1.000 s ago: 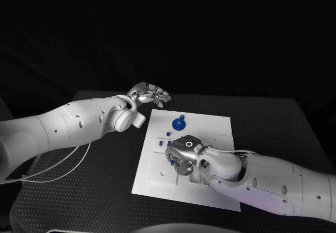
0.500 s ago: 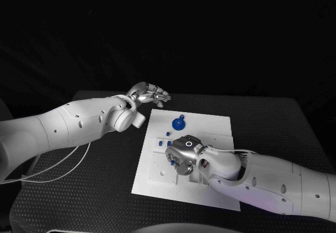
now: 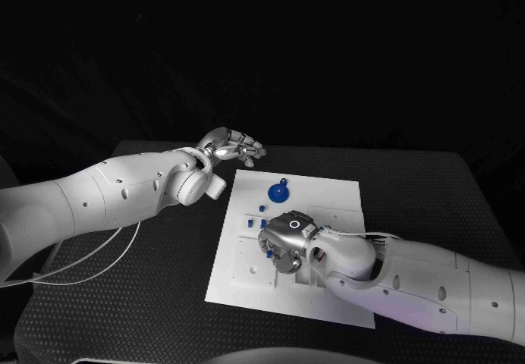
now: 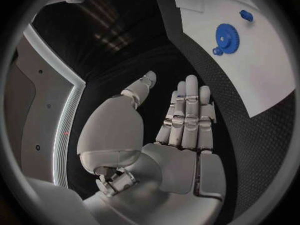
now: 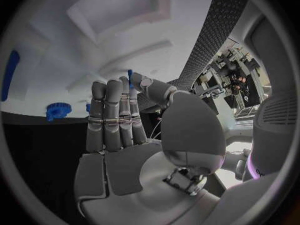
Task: Assemble the parts on the task board
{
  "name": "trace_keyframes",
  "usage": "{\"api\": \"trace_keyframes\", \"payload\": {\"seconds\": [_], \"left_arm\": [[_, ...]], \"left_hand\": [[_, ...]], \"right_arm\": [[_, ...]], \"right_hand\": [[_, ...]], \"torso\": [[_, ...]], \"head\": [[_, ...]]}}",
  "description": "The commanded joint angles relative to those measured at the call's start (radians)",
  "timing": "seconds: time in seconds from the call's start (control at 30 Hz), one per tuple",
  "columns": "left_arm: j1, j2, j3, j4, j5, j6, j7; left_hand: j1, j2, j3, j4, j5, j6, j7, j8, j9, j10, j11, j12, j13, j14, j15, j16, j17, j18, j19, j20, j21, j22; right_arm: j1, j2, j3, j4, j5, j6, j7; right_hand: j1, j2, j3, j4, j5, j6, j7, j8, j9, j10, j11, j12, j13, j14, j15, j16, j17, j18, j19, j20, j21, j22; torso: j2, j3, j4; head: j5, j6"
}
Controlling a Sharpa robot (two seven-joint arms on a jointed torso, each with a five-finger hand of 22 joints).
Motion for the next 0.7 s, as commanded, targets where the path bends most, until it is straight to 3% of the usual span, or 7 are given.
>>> {"api": "trace_keyframes", "payload": {"seconds": [0.03, 0.2, 0.5, 0.7], "left_arm": [[0.001, 0.002, 0.001, 0.002, 0.006, 0.011, 0.007], [0.001, 0.002, 0.001, 0.004, 0.006, 0.011, 0.008], [0.001, 0.0, 0.001, 0.009, 0.006, 0.011, 0.008], [0.001, 0.001, 0.001, 0.011, 0.006, 0.011, 0.008]], "left_hand": [[-0.001, 0.006, 0.0, 0.008, 0.0, -0.008, -0.001, 0.006, -0.002, -0.006, 0.0, 0.0, -0.002, -0.004, 0.005, -0.006, 0.002, 0.01, -0.005, 0.003, -0.006, 0.001], [-0.001, 0.006, 0.0, 0.009, -0.001, -0.008, -0.001, 0.006, -0.002, -0.006, 0.0, 0.0, -0.002, -0.004, 0.005, -0.006, 0.002, 0.01, -0.005, 0.003, -0.006, 0.001], [-0.001, 0.006, 0.0, 0.009, -0.001, -0.008, -0.001, 0.007, -0.002, -0.007, 0.0, 0.0, -0.002, -0.004, 0.005, -0.007, 0.003, 0.009, -0.005, 0.003, -0.006, 0.002], [-0.001, 0.006, 0.0, 0.009, -0.001, -0.008, -0.001, 0.007, -0.002, -0.007, 0.0, 0.0, -0.002, -0.004, 0.005, -0.007, 0.003, 0.009, -0.005, 0.003, -0.007, 0.002]], "right_arm": [[-0.001, 0.003, 0.0, -0.002, -0.001, 0.015, 0.009], [-0.001, 0.009, -0.001, -0.013, -0.001, 0.018, 0.01], [-0.005, 0.018, -0.008, -0.032, -0.001, 0.028, 0.012], [-0.005, 0.02, -0.013, -0.031, 0.006, 0.046, 0.017]], "right_hand": [[-0.004, 0.006, 0.006, 0.0, 0.002, 0.004, 0.0, 0.005, 0.001, 0.008, 0.001, -0.006, 0.001, -0.003, -0.007, 0.004, 0.001, 0.014, -0.002, -0.005, 0.007, 0.021], [-0.004, 0.006, 0.006, -0.001, 0.002, 0.003, 0.0, 0.005, 0.001, 0.008, 0.001, -0.007, 0.002, -0.003, -0.007, 0.004, 0.001, 0.014, -0.002, -0.005, 0.007, 0.021], [-0.005, 0.007, 0.005, -0.002, 0.003, 0.003, 0.0, 0.005, 0.002, 0.008, 0.001, -0.007, 0.003, -0.003, -0.007, 0.004, 0.001, 0.014, -0.003, -0.005, 0.007, 0.021], [-0.006, 0.008, 0.004, -0.003, 0.003, 0.003, 0.0, 0.004, 0.003, 0.007, 0.001, -0.008, 0.004, -0.004, -0.007, 0.004, 0.002, 0.013, -0.003, -0.005, 0.008, 0.021]], "torso": [[0.001, 0.0004, 0.0012], [0.001, 0.0006, 0.0023], [0.0, 0.0, -0.0016], [0.0, -0.0006, 0.0008]], "head": [[0.002, 0.001], [0.003, 0.0], [0.005, -0.005], [0.004, -0.006]]}}
